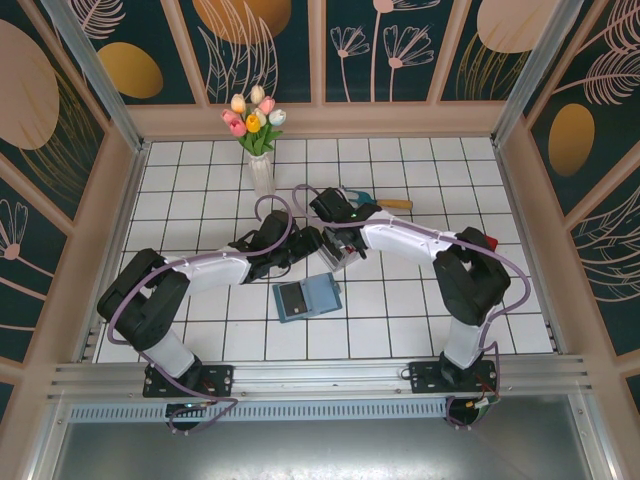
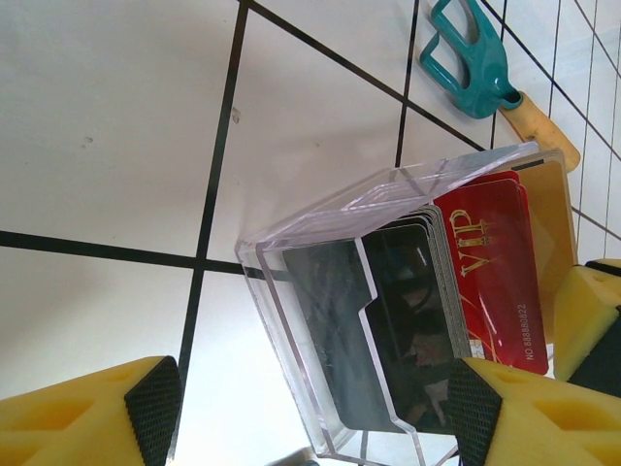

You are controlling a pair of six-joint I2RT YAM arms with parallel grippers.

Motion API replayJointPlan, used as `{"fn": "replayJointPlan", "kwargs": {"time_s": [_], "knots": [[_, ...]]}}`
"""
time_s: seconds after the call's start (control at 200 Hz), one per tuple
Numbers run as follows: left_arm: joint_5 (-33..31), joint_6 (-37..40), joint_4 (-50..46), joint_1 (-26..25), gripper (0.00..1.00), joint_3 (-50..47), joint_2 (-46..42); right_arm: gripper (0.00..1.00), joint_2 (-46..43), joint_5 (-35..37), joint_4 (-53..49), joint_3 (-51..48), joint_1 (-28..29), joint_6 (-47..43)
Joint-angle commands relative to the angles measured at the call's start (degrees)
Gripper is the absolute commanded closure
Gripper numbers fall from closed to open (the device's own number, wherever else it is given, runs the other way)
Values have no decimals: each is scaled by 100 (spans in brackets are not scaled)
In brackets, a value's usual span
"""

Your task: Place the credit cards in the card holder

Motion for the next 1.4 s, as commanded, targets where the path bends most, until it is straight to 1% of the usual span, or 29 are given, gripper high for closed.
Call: {"fn": "replayJointPlan", "kwargs": {"time_s": [0.0,0.035,0.09,0.13,0.175,0.39,0.515,0.671,0.866,1.036,1.176,1.251,1.391], "knots": [[-40,-58,-80,38,25,-78,-184,84,-174,63,-111,-88,-47,-74],[-51,-60,-79,39,25,-88,-193,82,-167,-18,-139,-73,-62,-56],[-50,-63,-83,34,25,-89,-209,76,-175,-387,-135,-76,-89,-41],[-49,-60,-71,35,25,-95,-211,72,-187,-504,-87,-101,-100,-5],[-49,-60,-71,31,25,-97,-211,70,-177,-576,-41,-128,-100,-24],[4,-60,-27,36,25,-89,-167,65,112,-393,-43,-110,-114,-55],[25,-43,-21,35,25,-77,-145,65,298,69,-40,-127,-66,-129],[36,-43,-25,33,25,-71,-114,65,412,89,20,-164,-50,-191],[38,-36,-18,32,25,-71,-97,66,273,471,47,-147,40,-222],[56,-34,-6,38,24,-71,-96,69,28,584,177,-243,37,-298],[64,-34,4,33,24,-65,-86,70,37,588,140,-253,23,-319],[69,-37,6,35,24,-65,-83,72,-2,576,156,-278,25,-310],[82,-34,11,36,24,-50,-61,73,-77,639,170,-287,23,-334]]}}
